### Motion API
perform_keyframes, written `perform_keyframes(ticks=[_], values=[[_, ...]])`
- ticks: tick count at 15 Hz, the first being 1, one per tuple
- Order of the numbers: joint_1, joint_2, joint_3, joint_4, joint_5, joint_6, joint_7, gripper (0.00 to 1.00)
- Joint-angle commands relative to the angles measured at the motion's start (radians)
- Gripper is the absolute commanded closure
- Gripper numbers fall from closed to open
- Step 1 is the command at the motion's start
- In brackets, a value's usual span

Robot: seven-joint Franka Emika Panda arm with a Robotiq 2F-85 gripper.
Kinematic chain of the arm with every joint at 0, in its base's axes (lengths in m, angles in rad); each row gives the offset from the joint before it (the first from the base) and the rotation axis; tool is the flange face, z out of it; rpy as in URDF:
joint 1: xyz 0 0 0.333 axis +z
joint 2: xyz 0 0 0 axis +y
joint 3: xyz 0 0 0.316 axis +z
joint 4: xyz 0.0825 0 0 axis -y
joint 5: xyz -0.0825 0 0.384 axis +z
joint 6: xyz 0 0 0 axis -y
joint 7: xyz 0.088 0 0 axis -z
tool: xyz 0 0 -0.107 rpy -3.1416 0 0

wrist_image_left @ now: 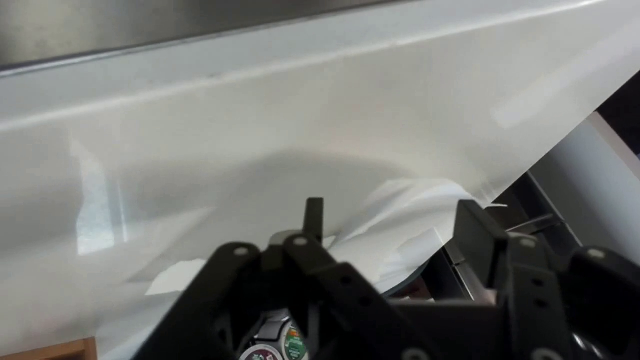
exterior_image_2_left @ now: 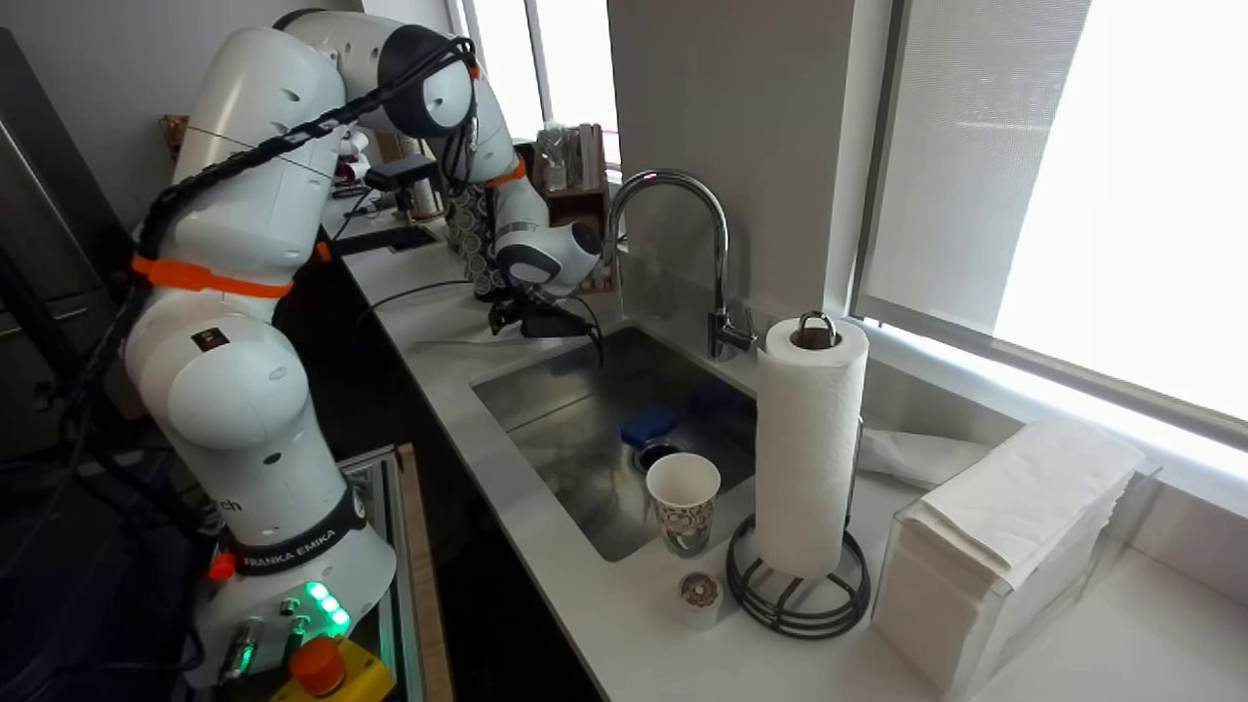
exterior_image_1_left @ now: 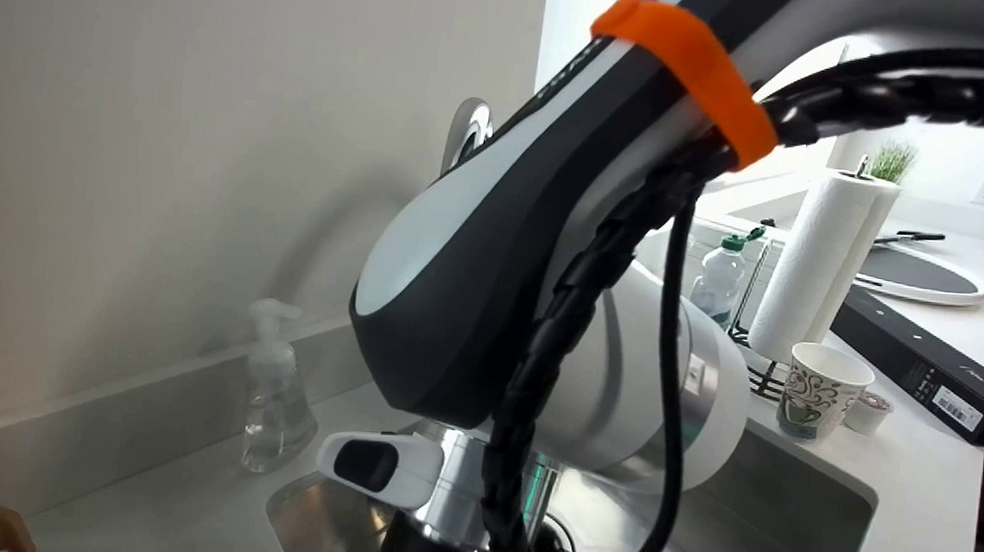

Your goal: Pick a tissue and use it to wipe the surface

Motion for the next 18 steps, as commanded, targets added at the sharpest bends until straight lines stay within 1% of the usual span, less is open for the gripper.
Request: perform_keyframes(ticks=[1, 4, 6, 10, 13, 15, 16, 18], values=[[0.024, -0.103, -0.006, -0.081, -0.086, 0.066, 0.19, 0.0], [0.019, -0.181, -0.006, -0.143, -0.18, 0.059, 0.36, 0.0], [0.006, -0.266, 0.002, -0.213, -0.23, 0.057, 0.479, 0.0], [-0.031, -0.468, 0.006, -0.38, -0.335, 0.029, 0.699, 0.0], [-0.065, -0.634, -0.001, -0.51, -0.381, -0.006, 0.82, 0.0], [-0.082, -0.744, -0.025, -0.58, -0.459, -0.06, 0.929, 0.0], [-0.092, -0.8, -0.04, -0.612, -0.479, -0.097, 0.964, 0.0], [-0.11, -0.911, -0.081, -0.65, -0.569, -0.216, 1.076, 0.0]])
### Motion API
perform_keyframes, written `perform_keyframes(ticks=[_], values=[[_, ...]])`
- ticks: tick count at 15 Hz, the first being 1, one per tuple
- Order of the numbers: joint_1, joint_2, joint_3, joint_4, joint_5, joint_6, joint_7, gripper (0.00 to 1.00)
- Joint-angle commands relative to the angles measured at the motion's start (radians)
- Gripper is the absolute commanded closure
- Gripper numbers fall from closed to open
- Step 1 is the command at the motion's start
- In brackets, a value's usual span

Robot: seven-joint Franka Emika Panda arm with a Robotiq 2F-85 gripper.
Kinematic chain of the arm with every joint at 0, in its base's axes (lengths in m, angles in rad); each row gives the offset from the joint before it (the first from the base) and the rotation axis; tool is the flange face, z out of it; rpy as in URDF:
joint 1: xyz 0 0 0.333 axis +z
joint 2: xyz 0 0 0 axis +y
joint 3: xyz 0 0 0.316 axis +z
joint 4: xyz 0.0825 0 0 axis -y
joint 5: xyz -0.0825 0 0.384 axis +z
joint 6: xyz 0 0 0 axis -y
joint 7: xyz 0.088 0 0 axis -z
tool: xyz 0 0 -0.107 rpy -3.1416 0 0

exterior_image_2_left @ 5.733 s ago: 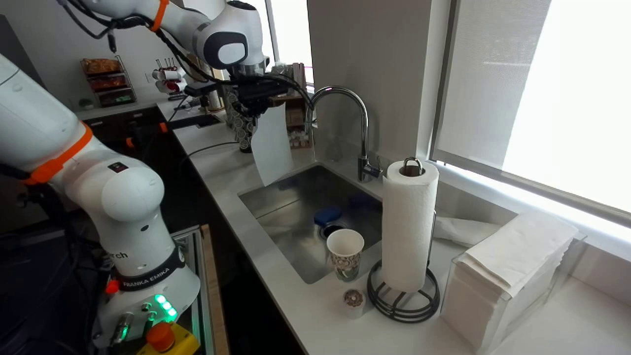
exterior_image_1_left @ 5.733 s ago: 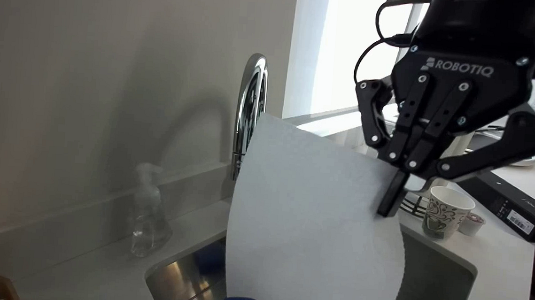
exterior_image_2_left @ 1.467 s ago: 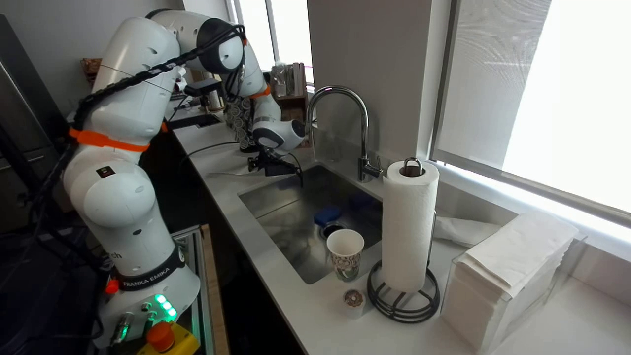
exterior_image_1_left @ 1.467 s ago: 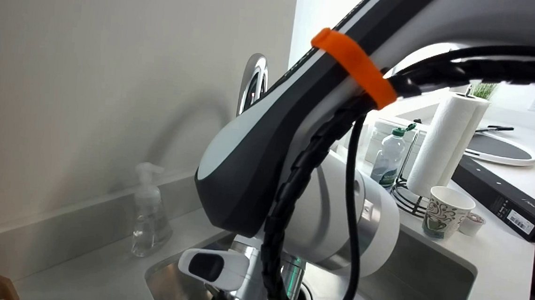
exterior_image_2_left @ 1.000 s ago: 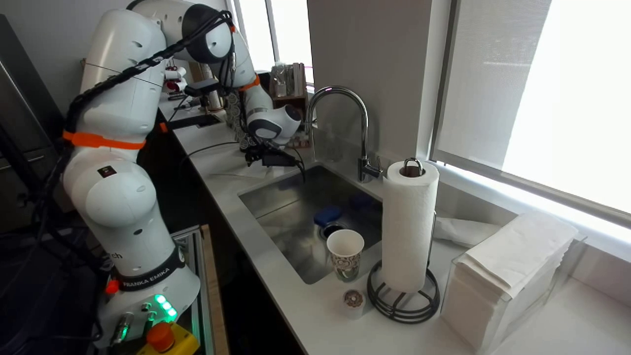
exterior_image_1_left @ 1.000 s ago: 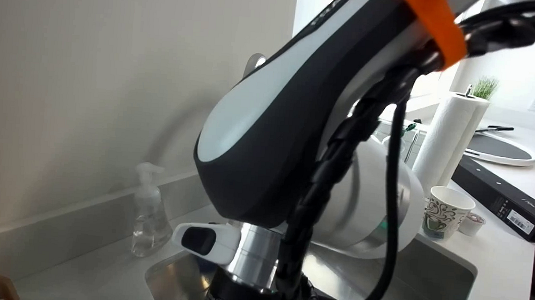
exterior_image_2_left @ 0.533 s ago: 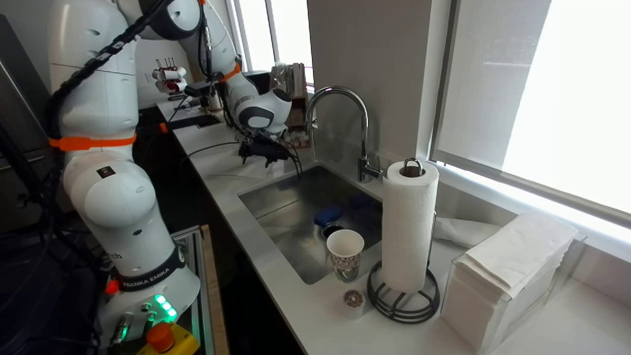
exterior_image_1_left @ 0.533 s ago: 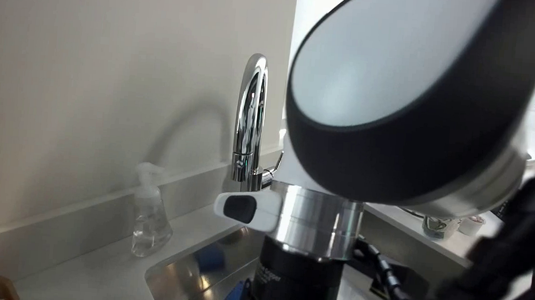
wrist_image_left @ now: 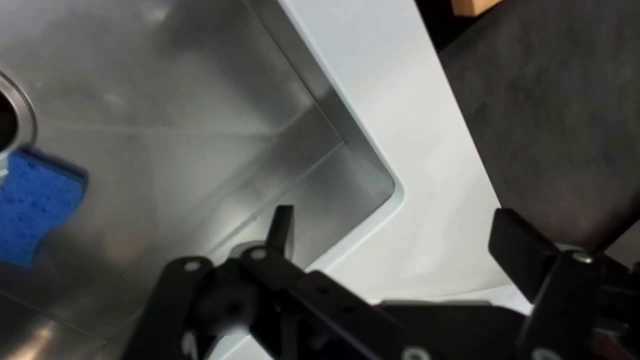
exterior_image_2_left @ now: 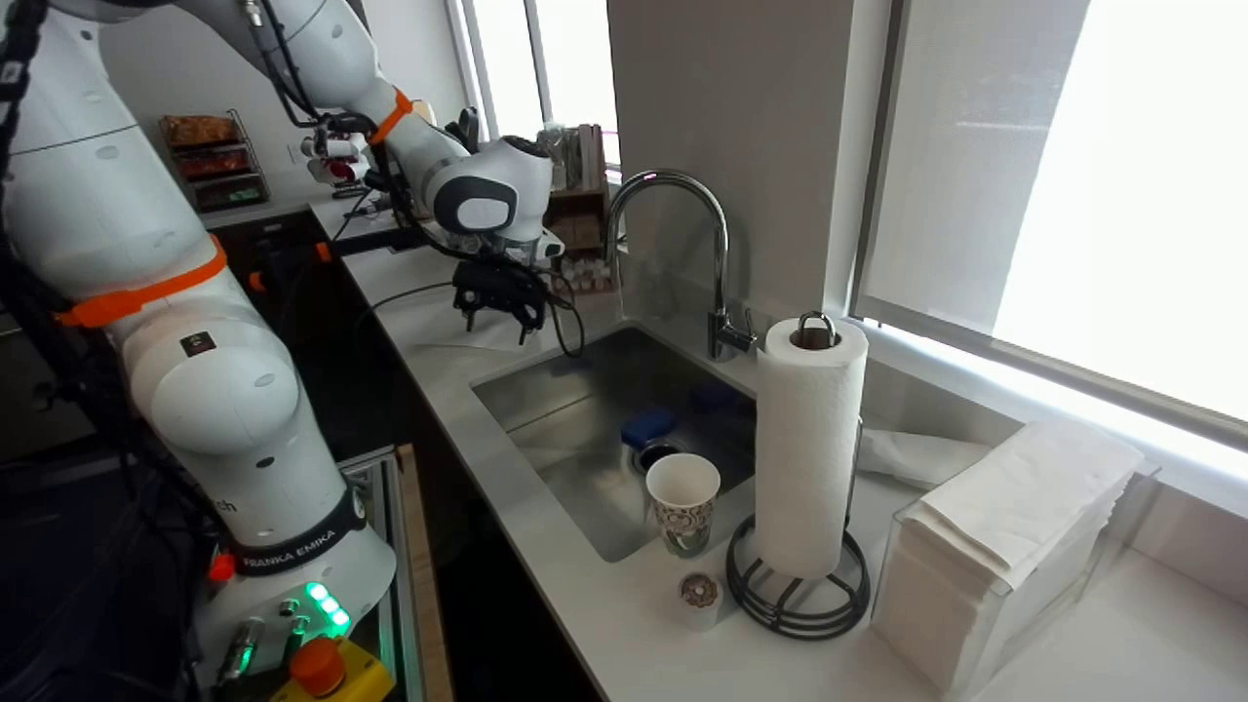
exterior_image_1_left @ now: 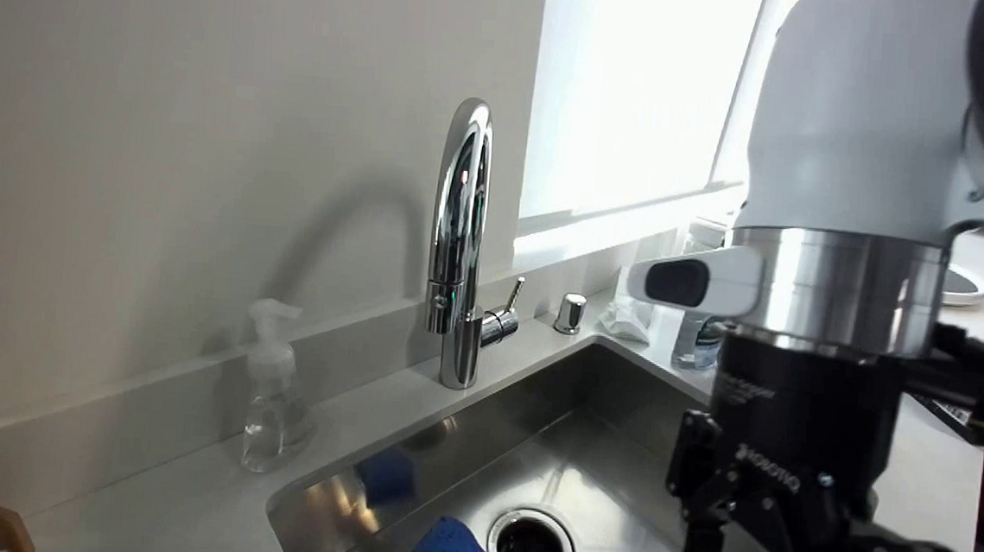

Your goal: Pick a tissue and use it to wipe the surface

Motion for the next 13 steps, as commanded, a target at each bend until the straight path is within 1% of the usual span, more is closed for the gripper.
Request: perform_keyframes(ticks=[1, 2, 3, 4, 6, 7, 8, 9, 10, 13], values=[[-0.033, -0.251, -0.059, -0.112, -0.149, -0.184, 0.196, 0.0], [-0.041, -0.307, -0.075, -0.114, -0.196, -0.258, 0.268, 0.0], [-0.048, -0.363, -0.096, -0.119, -0.226, -0.319, 0.312, 0.0], [-0.05, -0.419, -0.112, -0.111, -0.261, -0.427, 0.375, 0.0], [-0.055, -0.53, -0.123, -0.078, -0.34, -0.592, 0.493, 0.0], [-0.048, -0.586, -0.117, -0.059, -0.381, -0.661, 0.539, 0.0], [-0.027, -0.45, -0.154, -0.055, -0.329, -0.558, 0.449, 0.0], [-0.024, -0.489, -0.158, -0.049, -0.338, -0.585, 0.464, 0.0], [-0.019, -0.508, -0.16, -0.052, -0.338, -0.585, 0.464, 0.0], [-0.017, -0.486, -0.165, -0.058, -0.336, -0.58, 0.46, 0.0]])
